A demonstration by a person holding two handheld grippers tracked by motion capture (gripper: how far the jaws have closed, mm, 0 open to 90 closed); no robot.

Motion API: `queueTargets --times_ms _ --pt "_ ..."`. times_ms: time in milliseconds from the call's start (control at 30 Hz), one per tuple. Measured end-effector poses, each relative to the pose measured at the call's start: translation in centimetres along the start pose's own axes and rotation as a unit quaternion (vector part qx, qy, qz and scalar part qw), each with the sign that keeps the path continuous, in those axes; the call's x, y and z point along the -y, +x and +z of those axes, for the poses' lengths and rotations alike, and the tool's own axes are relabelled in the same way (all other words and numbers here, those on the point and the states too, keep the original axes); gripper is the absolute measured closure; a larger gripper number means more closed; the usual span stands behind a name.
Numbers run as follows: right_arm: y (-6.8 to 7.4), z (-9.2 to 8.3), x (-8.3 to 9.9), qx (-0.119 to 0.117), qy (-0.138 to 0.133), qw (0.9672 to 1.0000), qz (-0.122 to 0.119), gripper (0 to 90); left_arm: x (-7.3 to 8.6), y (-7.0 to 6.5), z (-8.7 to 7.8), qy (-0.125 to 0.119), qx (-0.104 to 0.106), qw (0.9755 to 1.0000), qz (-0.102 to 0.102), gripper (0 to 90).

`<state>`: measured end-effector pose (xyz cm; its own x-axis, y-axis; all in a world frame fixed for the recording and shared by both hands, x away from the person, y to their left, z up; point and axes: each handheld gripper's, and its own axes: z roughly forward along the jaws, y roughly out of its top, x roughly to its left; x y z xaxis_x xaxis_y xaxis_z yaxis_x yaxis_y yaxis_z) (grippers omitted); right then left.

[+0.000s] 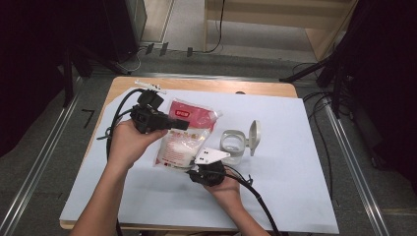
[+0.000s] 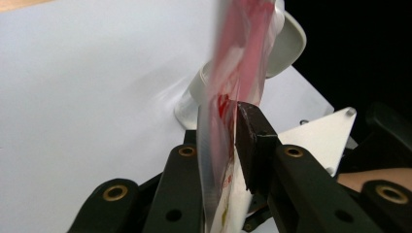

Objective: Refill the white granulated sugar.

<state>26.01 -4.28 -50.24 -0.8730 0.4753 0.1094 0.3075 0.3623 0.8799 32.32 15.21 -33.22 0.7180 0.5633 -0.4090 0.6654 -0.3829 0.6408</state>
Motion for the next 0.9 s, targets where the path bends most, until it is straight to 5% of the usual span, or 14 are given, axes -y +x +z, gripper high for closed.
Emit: queueTargets --times_ms 33,133,267,433,467,533,700,800,900 --pt "0.0 -0.1 0.0 0.0 0.0 1.0 0.0 68.0 0.0 0.0 0.7 0.025 0.002 0.9997 0.004 78.2" --pt "-0.3 -0.6 -0.4 -0.016 -0.008 0.9997 0.014 67.2 0.0 -0.2 1.3 0.034 -0.006 0.9992 0.017 78.0" --pt "0.2 -0.8 -0.6 -0.008 -0.008 0.9999 -0.008 57.1 0.0 -0.4 1.8 0.04 0.004 0.9992 0.008 88.6" --pt "1.1 -0.4 -1.2 -0.006 -0.001 1.0 0.004 50.5 -0.1 -0.6 2.8 0.043 0.03 0.9985 -0.015 90.0" --pt "1.5 -0.3 -1.3 0.003 0.0 0.9999 -0.011 50.1 -0.1 -0.8 3.0 0.04 0.036 0.9983 -0.022 90.0" --pt "1.8 -0.2 -1.5 0.007 0.007 0.9999 -0.01 51.1 -0.2 -1.0 3.2 0.049 0.025 0.9984 -0.017 90.0" --pt "1.7 -0.5 -1.6 -0.038 -0.007 0.9986 0.036 53.5 -0.2 -1.1 3.6 0.034 0.028 0.999 0.006 84.9" --pt "1.7 -0.8 -1.7 -0.051 -0.024 0.9963 0.065 53.6 -0.3 -1.6 3.8 0.039 0.029 0.9982 0.033 79.3" --pt "1.8 -1.2 -1.6 -0.052 -0.029 0.9961 0.065 53.7 -0.3 -2.0 3.8 0.053 0.032 0.996 0.064 76.9"
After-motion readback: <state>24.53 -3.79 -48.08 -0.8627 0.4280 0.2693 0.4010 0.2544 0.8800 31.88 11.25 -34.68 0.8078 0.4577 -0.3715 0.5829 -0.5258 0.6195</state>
